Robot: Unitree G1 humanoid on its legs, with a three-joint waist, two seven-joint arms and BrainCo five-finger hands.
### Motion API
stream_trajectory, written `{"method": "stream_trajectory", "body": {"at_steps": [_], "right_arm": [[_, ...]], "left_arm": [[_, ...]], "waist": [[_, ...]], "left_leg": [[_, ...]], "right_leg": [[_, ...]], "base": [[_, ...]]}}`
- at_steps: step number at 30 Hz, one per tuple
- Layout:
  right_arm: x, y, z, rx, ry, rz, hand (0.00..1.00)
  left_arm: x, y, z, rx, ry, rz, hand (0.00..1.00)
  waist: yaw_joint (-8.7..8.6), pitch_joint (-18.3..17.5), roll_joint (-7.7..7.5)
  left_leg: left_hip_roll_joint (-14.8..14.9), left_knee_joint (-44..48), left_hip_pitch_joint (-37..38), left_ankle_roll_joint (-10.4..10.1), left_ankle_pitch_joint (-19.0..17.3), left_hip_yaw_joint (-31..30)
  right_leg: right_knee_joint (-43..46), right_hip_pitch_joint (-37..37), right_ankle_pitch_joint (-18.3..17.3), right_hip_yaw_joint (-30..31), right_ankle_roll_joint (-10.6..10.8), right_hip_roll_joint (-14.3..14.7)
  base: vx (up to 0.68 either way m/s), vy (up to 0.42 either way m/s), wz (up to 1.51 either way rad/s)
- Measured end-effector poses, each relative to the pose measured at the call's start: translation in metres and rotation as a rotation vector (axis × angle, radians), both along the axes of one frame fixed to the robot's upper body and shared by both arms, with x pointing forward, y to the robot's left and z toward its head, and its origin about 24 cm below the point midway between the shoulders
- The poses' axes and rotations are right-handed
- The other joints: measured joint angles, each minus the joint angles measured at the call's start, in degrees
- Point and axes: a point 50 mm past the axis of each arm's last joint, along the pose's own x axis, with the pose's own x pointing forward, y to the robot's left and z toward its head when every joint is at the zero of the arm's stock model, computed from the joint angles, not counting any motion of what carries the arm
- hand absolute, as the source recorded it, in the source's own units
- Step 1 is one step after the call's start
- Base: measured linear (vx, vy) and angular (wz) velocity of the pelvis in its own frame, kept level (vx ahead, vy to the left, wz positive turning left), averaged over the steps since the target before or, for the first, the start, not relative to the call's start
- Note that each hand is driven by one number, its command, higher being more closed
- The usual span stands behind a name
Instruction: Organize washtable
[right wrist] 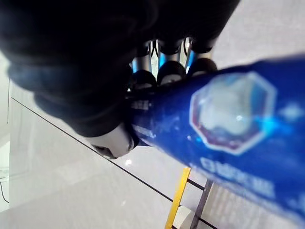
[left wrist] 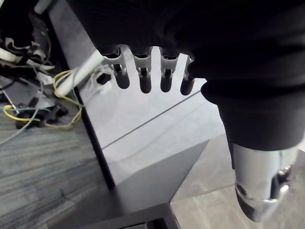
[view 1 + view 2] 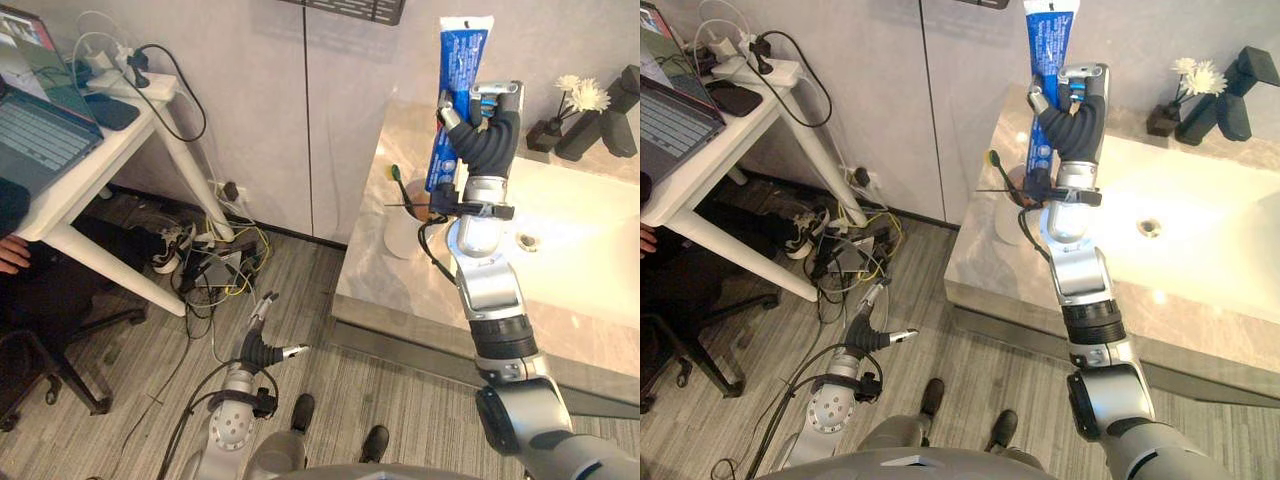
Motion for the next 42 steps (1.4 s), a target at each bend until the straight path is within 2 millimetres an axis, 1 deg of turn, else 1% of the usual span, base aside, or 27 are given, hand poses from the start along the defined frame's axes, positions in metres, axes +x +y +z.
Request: {"method": "stream_trajectory", "body": {"at_steps": [2, 11, 15, 19, 25, 32, 35, 37, 42], "right_arm": [[0.000, -0.001, -0.005, 0.000, 0.017, -0.004, 1.00], [-0.008, -0.003, -0.008, 0.006, 0.009, -0.004, 1.00], [-0.009, -0.005, -0.014, 0.005, 0.029, -0.008, 1.00], [-0.018, -0.005, -0.014, 0.013, 0.006, 0.001, 1.00], [-0.021, 0.000, -0.015, 0.044, 0.000, 0.020, 1.00], [-0.027, 0.001, -0.022, 0.054, 0.017, 0.036, 1.00], [-0.027, 0.005, -0.023, 0.062, 0.021, 0.054, 1.00], [-0.027, 0.012, -0.024, 0.050, 0.026, 0.080, 1.00], [-0.028, 0.017, -0.025, 0.042, 0.031, 0.099, 1.00]], "left_arm": [[-0.001, 0.000, -0.001, 0.000, 0.003, 0.002, 0.00], [-0.001, 0.001, -0.001, 0.003, 0.004, 0.003, 0.00], [-0.001, 0.000, -0.001, 0.024, 0.003, -0.002, 0.00], [-0.001, 0.000, -0.001, 0.028, 0.003, 0.000, 0.00], [-0.001, 0.002, -0.001, 0.029, 0.002, 0.009, 0.00], [-0.001, 0.005, 0.000, 0.033, 0.001, 0.022, 0.00], [-0.001, 0.005, -0.001, 0.032, 0.001, 0.023, 0.00], [-0.002, 0.005, -0.001, 0.032, 0.002, 0.023, 0.00], [-0.002, 0.005, -0.001, 0.032, 0.003, 0.025, 0.00]], "waist": [[-0.04, 0.0, 0.01], [-0.12, 0.2, 0.33], [-0.15, 0.3, 0.46], [-0.16, 0.4, 0.61], [-0.28, 0.4, 0.63], [-0.34, 0.4, 0.62], [-0.33, 0.4, 0.62], [-0.33, 0.4, 0.62], [-0.31, 0.4, 0.62]], "left_leg": [[0.0, 0.0, 0.1, 0.0, -0.1, 0.3], [0.0, 0.0, 0.2, 0.2, -0.4, 1.2], [0.0, 0.0, 0.2, 0.3, -0.5, 1.2], [0.0, 0.0, 0.2, 0.3, -0.6, 1.3], [0.0, 0.0, 0.3, 0.4, -0.7, 1.5], [0.0, 0.0, 0.4, 0.4, -0.7, 1.6], [0.0, 0.0, 0.4, 0.4, -0.7, 1.7], [0.0, 0.0, 0.4, 0.4, -0.7, 1.7], [0.0, 0.0, 0.4, 0.4, -0.8, 1.7]], "right_leg": [[0.0, -0.1, 0.0, 0.3, 0.0, 0.0], [0.0, -0.3, 0.1, 1.3, 0.1, 0.0], [0.0, -0.3, 0.1, 1.4, 0.1, -0.1], [0.0, -0.3, 0.1, 1.4, 0.1, -0.1], [0.0, -0.3, 0.1, 1.5, 0.1, -0.1], [0.0, -0.3, 0.1, 1.7, 0.1, -0.1], [0.0, -0.3, 0.1, 1.7, 0.1, -0.1], [0.0, -0.3, 0.1, 1.7, 0.1, -0.1], [0.0, -0.4, 0.1, 1.7, 0.1, -0.1]], "base": [[0.00, 0.002, -0.06], [0.01, 0.002, -0.05], [0.00, 0.000, 0.00], [0.00, 0.000, -0.01], [0.00, 0.001, -0.02], [0.00, 0.000, 0.00], [0.00, 0.000, 0.00], [0.00, 0.000, 0.00], [0.00, 0.000, 0.00]]}}
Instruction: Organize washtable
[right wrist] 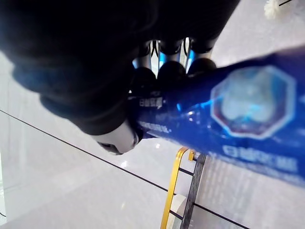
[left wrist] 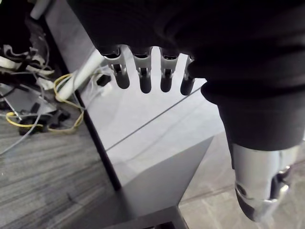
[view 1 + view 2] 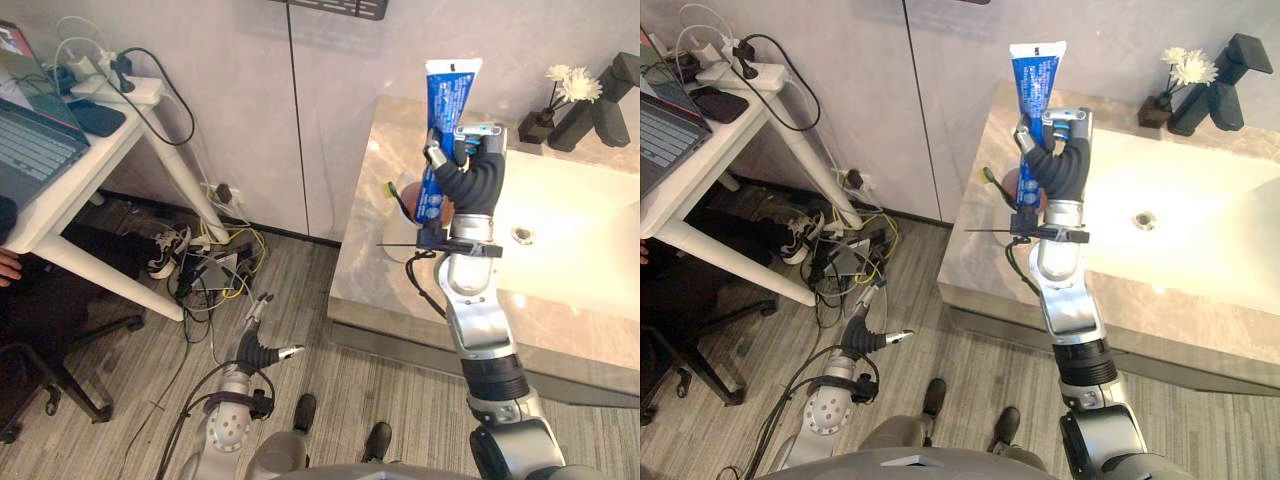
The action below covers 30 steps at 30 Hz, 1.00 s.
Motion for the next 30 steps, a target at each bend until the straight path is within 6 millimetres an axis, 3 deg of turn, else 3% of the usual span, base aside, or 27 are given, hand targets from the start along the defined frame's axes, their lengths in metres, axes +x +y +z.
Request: {"method": "stream_trajectory", "body": {"at_steps": [16, 30], "right_arm": [[-0.003, -0.004, -0.019, -0.014, 0.072, -0.002, 1.00], [-0.012, -0.005, -0.021, -0.013, 0.066, 0.006, 1.00]], "left_arm": [[-0.003, 0.003, -0.002, 0.003, 0.010, 0.011, 0.00], [-0.007, 0.003, -0.004, 0.002, 0.026, 0.016, 0.00]], "waist": [[-0.06, 0.0, -0.05], [-0.22, 0.0, -0.06]], "left_leg": [[0.0, 0.0, -0.2, 0.0, -0.1, 0.4], [0.0, 0.0, -0.2, 0.1, -0.4, 1.0]], "right_leg": [[0.0, -0.3, 0.0, 0.4, 0.0, 0.0], [0.0, -0.6, 0.1, 1.2, 0.1, 0.0]], "base": [[0.00, 0.000, -0.01], [0.00, 0.000, -0.02]]}}
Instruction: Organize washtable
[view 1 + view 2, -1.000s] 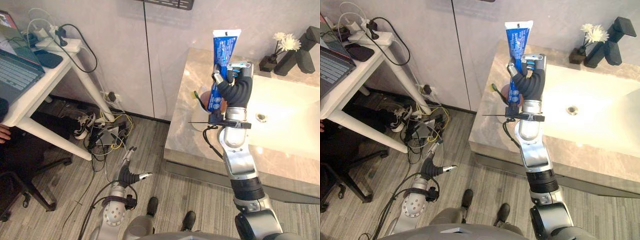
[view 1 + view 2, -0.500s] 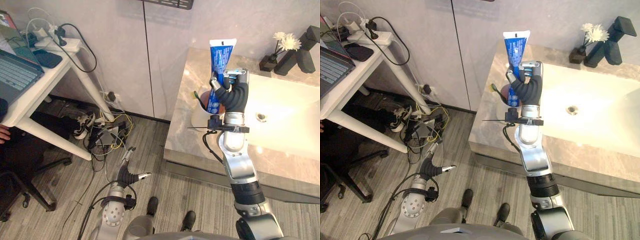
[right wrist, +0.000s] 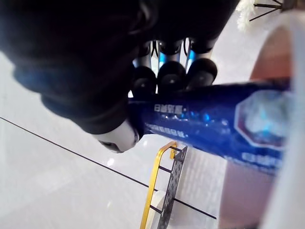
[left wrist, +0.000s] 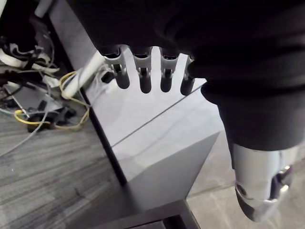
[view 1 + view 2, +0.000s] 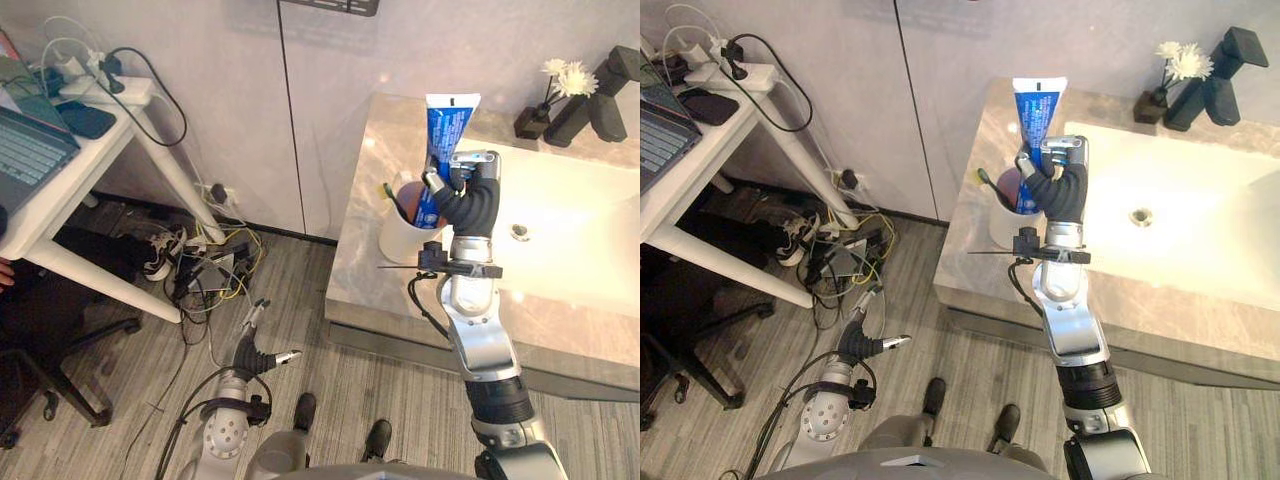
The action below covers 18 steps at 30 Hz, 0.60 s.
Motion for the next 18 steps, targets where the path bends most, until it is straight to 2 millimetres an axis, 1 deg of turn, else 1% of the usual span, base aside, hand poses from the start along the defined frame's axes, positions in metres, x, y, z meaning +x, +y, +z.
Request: {"method": "stream_trajectory", "body": {"at_steps": [5, 6, 7, 10, 15, 17, 18], "right_arm": [[-0.001, 0.001, -0.001, -0.001, 0.001, 0.011, 1.00], [-0.003, 0.001, -0.001, 0.004, 0.000, 0.011, 1.00], [-0.007, 0.000, -0.001, 0.013, -0.009, 0.014, 0.00], [-0.011, 0.001, 0.002, 0.063, -0.023, 0.039, 0.00], [-0.020, 0.005, 0.003, 0.066, -0.049, 0.073, 0.00], [-0.022, 0.009, 0.003, 0.061, -0.052, 0.095, 0.00], [-0.023, 0.010, 0.003, 0.062, -0.058, 0.100, 0.00]], "left_arm": [[0.000, 0.000, 0.000, 0.000, 0.000, 0.000, 0.00], [0.000, 0.000, 0.000, 0.000, 0.000, 0.000, 0.00], [0.000, 0.000, 0.000, 0.000, 0.001, 0.001, 0.00], [0.000, 0.000, 0.000, -0.001, 0.002, 0.002, 0.00], [-0.001, 0.000, -0.001, -0.001, 0.005, 0.005, 0.00], [-0.001, 0.000, -0.001, -0.001, 0.006, 0.006, 0.00], [-0.001, 0.000, -0.001, -0.001, 0.006, 0.006, 0.00]], "waist": [[0.03, 0.0, 0.00], [0.08, 0.0, 0.00], [0.11, 0.0, -0.01], [-0.16, 0.0, -0.01], [-0.54, 0.0, -0.06], [-1.19, 0.0, -0.07], [-1.24, 0.0, -0.07]], "left_leg": [[0.0, 0.0, 0.0, 0.0, 0.0, 0.0], [0.0, 0.0, 0.0, 0.0, 0.0, 0.0], [0.0, 0.0, 0.0, 0.0, -0.1, 0.0], [0.0, 0.0, 0.1, 0.0, -0.2, 0.2], [0.0, 0.0, 0.1, 0.0, -0.2, 0.3], [0.0, 0.0, 0.2, 0.0, -0.2, 0.5], [0.0, 0.0, 0.3, 0.0, -0.2, 0.5]], "right_leg": [[0.0, 0.0, 0.0, 0.0, 0.0, 0.0], [0.0, 0.0, 0.0, 0.0, 0.0, 0.0], [0.0, 0.0, 0.0, 0.0, 0.0, 0.0], [0.0, 0.0, 0.0, 0.2, 0.0, 0.0], [0.0, 0.0, 0.0, 0.3, 0.0, 0.0], [0.0, 0.0, 0.0, 0.4, 0.1, 0.0], [0.0, 0.0, 0.0, 0.5, 0.1, 0.0]], "base": [[0.00, 0.000, 0.00], [0.00, 0.000, 0.00], [0.00, 0.000, 0.00], [0.01, 0.000, -0.03], [0.00, 0.000, 0.00], [-0.01, 0.003, -0.03], [0.00, 0.002, -0.05]]}}
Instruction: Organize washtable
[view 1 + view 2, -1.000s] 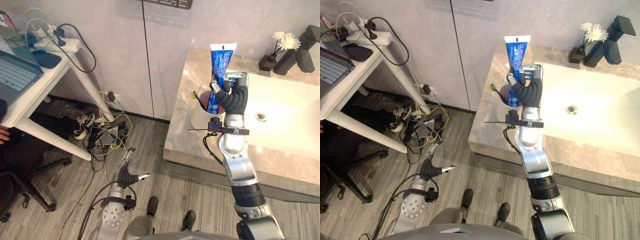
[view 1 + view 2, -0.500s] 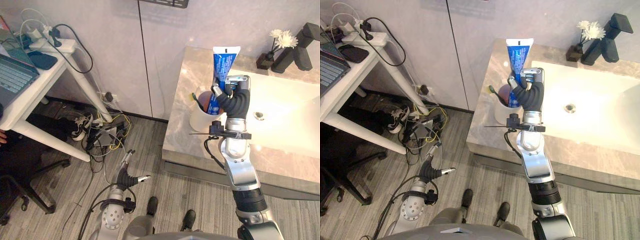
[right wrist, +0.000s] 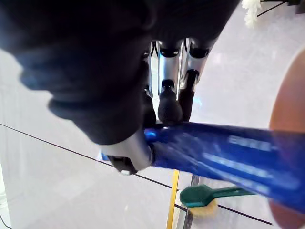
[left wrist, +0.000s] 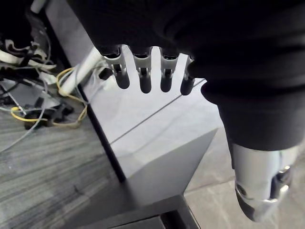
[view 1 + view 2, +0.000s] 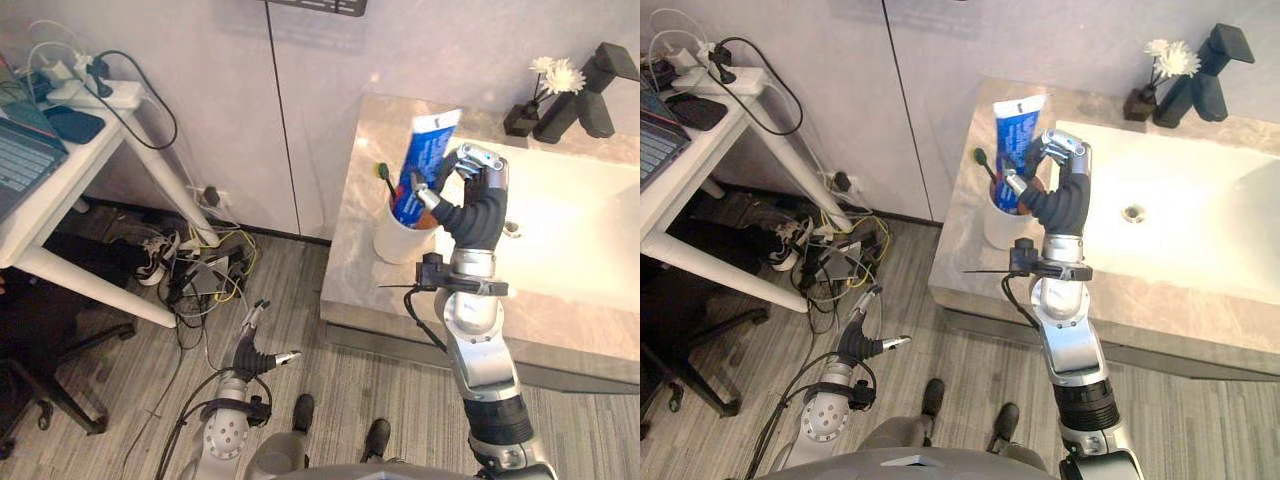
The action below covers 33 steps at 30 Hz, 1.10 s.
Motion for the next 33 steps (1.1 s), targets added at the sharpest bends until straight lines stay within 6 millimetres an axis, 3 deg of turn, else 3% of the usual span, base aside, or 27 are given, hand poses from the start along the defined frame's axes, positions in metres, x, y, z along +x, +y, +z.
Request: {"method": "stream_trajectory", "body": {"at_steps": [5, 12, 19, 24, 30, 33], "right_arm": [[-0.012, -0.001, 0.006, 0.044, -0.052, 0.037, 0.00], [-0.017, -0.005, -0.008, 0.049, 0.007, 0.020, 0.00], [-0.026, -0.009, -0.009, 0.096, 0.006, 0.029, 0.00], [-0.032, -0.012, -0.007, 0.106, -0.013, 0.019, 0.00], [-0.047, -0.034, -0.003, 0.144, -0.055, -0.099, 0.00], [-0.056, -0.057, -0.007, 0.157, -0.058, -0.228, 0.00]], "left_arm": [[-0.002, 0.001, -0.004, 0.000, 0.021, 0.005, 0.00], [-0.003, 0.001, -0.008, 0.000, 0.035, 0.010, 0.00], [-0.003, 0.001, -0.008, -0.003, 0.032, 0.020, 0.00], [-0.003, 0.000, -0.008, -0.007, 0.034, 0.024, 0.00], [-0.003, -0.001, -0.010, -0.017, 0.041, 0.032, 0.00], [-0.004, 0.000, -0.015, -0.016, 0.062, 0.039, 0.00]], "waist": [[-0.12, 0.0, -0.03], [-0.25, -0.5, -0.74], [-0.31, -0.6, -0.87], [-1.69, -0.7, -1.08], [-1.97, -0.8, -1.05], [-2.53, -1.3, -1.06]], "left_leg": [[0.0, 0.0, 0.8, 0.2, -0.5, 1.2], [0.0, 0.0, 0.9, 0.3, -0.6, 1.3], [0.0, 0.0, 0.9, 0.3, -0.6, 1.3], [0.0, 0.0, 0.9, 0.3, -0.6, 1.3], [0.0, 0.0, 1.4, 0.3, -0.6, 1.5], [0.0, 0.0, 1.7, 0.3, -0.6, 1.7]], "right_leg": [[0.0, 0.3, 0.1, 1.2, 0.1, 0.0], [0.0, 0.3, 0.1, 1.2, 0.1, -0.1], [0.0, 0.3, 0.1, 1.2, 0.1, -0.1], [0.0, 0.3, 0.1, 1.2, 0.1, -0.1], [0.0, 0.6, 0.1, 1.4, 0.1, -0.1], [0.0, 0.8, 0.1, 1.5, 0.1, -0.1]], "base": [[0.00, 0.005, -0.12], [0.00, 0.001, -0.01], [0.00, 0.000, 0.00], [0.00, 0.000, 0.00], [0.00, 0.000, 0.00], [0.00, 0.001, -0.01]]}}
